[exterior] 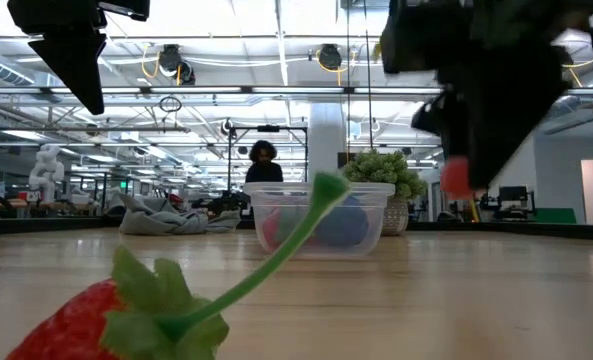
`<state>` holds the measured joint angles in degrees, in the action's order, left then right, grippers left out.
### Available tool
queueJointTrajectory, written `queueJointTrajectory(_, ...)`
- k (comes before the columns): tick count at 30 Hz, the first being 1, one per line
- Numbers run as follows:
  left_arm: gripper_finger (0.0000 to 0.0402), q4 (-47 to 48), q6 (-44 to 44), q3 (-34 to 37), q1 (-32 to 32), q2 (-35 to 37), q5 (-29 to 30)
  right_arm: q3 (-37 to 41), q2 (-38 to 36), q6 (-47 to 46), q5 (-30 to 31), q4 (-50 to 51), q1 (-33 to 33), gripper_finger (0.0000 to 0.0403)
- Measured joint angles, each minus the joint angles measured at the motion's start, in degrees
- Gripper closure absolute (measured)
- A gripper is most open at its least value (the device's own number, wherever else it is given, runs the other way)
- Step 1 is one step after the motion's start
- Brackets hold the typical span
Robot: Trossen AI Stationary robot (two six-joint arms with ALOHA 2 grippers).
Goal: Pick and placing Produce into tupperware
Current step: Put the apricot into the transparent bin
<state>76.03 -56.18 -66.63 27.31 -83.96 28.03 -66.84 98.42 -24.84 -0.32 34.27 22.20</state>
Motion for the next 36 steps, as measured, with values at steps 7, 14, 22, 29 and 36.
queueJointTrajectory(7,0.0204,0.02,0.0,0.0,0.0,0.0,0.04,-0.69,-7.75,0.73,-0.07,-0.39,-1.48,0.0287)
queueJointTrajectory(14,0.0204,0.08,0.12,0.0,0.0,0.0,0.09,-10.19,-8.33,10.04,-0.05,0.4,-5.32,0.0287)
queueJointTrajectory(22,0.0204,0.38,0.5,0.0,0.0,0.0,0.31,-19.65,-2.68,18.51,0.04,2.5,-10.53,0.0287)
queueJointTrajectory(29,0.0204,0.55,0.9,0.0,0.0,0.0,0.31,-20.14,3.43,19.58,0.07,5.95,-13.96,0.0287)
queueJointTrajectory(36,0.0204,0.57,0.96,0.0,0.0,0.0,0.53,-20.14,8.01,20.0,0.01,7.16,-14.34,0.0286)
